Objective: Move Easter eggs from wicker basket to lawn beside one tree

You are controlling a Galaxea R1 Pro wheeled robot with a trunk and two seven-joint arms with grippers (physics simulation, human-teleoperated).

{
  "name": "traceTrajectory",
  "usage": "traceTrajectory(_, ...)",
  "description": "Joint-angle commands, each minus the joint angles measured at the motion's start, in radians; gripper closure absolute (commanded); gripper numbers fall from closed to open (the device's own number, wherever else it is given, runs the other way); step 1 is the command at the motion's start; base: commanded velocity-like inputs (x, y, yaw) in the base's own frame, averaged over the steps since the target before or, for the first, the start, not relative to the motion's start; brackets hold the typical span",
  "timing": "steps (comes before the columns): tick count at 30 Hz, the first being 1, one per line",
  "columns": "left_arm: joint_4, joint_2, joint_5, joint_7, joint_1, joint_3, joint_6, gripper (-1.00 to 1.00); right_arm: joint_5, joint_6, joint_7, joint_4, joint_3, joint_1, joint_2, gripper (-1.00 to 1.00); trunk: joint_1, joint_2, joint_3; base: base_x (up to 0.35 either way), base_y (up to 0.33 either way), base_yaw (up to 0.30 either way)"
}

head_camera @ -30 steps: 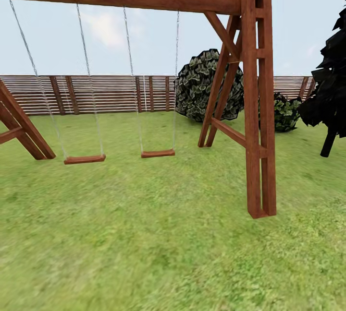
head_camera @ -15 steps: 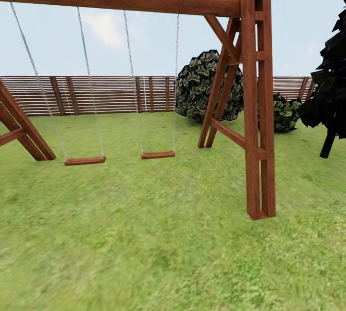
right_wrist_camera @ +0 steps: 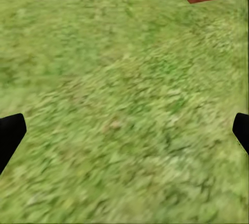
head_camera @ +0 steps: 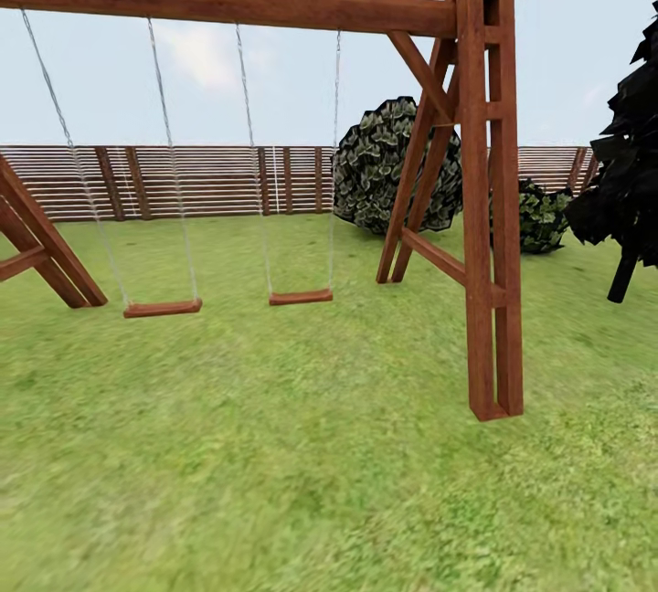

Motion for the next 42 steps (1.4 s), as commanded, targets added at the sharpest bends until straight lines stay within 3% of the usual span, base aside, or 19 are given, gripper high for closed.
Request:
traceTrajectory(1,0.008,0.003,0.019,-0.001,0.000,0.006,-0.014,-1.00,-0.008,-0.006,0.000,0.003,0.000,-0.003,-0.001,-1.00,-0.004,0.007,0.002,0.000,0.000,0.000)
traceTrajectory(2,0.043,0.015,0.068,-0.006,0.000,0.026,-0.044,-1.00,-0.018,-0.017,0.000,0.013,0.000,-0.008,-0.003,-1.00,-0.008,0.014,0.005,0.000,0.000,0.000)
traceTrajectory(4,0.065,0.019,0.102,-0.008,0.000,0.036,-0.064,-1.00,-0.022,-0.032,0.001,0.032,0.000,-0.010,-0.004,-1.00,-0.015,0.028,0.012,0.000,0.000,0.000)
traceTrajectory(7,0.090,0.020,0.118,-0.009,0.000,0.040,-0.086,-1.00,-0.025,-0.043,0.001,0.045,0.000,-0.011,-0.004,-1.00,-0.019,0.035,0.015,0.000,0.000,0.000)
traceTrajectory(10,0.110,0.017,0.123,-0.010,0.000,0.041,-0.133,-1.00,-0.044,-0.047,0.000,0.049,-0.009,-0.011,-0.005,-1.00,-0.019,0.035,0.015,0.000,0.000,-0.038)
traceTrajectory(12,0.115,0.015,0.124,-0.009,0.000,0.040,-0.171,-1.00,-0.079,-0.048,0.001,0.049,-0.014,-0.011,-0.005,-1.00,-0.019,0.035,0.015,0.000,0.000,-0.181)
traceTrajectory(17,0.139,0.013,0.124,-0.008,0.000,0.037,-0.200,-1.00,-0.127,-0.050,0.004,0.048,-0.017,-0.012,-0.006,-1.00,-0.019,0.035,0.015,0.000,0.000,-0.266)
traceTrajectory(42,0.174,0.009,0.121,-0.009,0.000,0.035,-0.205,-1.00,-0.133,-0.048,0.004,0.043,-0.018,-0.013,-0.017,-1.00,-0.019,0.035,0.010,0.000,0.000,-0.284)
